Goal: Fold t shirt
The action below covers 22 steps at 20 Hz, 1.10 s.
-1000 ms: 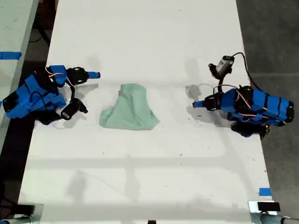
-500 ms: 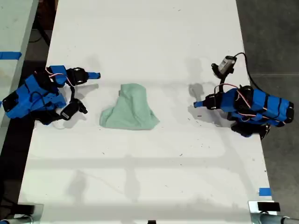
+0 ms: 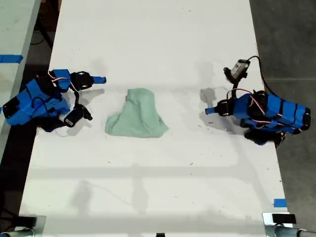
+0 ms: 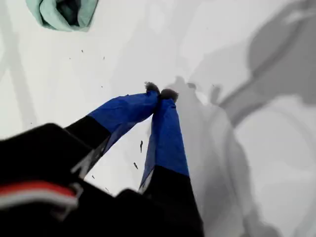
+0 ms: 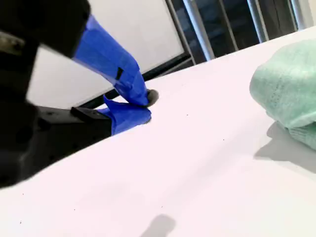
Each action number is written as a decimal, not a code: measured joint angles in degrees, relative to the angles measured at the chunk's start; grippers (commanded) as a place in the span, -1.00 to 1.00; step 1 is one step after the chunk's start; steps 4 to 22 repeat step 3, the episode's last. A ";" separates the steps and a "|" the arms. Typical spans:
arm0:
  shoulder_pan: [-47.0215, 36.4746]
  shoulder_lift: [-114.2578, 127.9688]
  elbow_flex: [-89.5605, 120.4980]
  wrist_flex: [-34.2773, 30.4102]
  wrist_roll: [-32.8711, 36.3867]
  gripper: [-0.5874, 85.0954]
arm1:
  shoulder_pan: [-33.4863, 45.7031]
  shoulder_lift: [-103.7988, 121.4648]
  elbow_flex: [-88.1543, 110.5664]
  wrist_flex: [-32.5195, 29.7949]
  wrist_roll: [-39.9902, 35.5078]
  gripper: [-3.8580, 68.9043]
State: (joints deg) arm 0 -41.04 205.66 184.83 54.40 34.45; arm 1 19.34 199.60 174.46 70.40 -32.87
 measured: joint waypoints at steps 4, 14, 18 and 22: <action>0.00 0.00 0.00 0.00 0.00 -0.99 | 0.00 0.00 0.00 0.00 0.18 -0.86; 0.00 0.00 0.00 0.00 0.00 -0.99 | 0.00 0.00 0.00 0.00 0.18 -0.86; 0.00 0.00 0.00 0.00 0.00 -0.99 | 0.00 0.00 0.00 0.00 0.18 -0.86; 0.00 0.00 0.00 0.00 0.00 -0.99 | 0.00 0.00 0.00 0.00 0.18 -0.86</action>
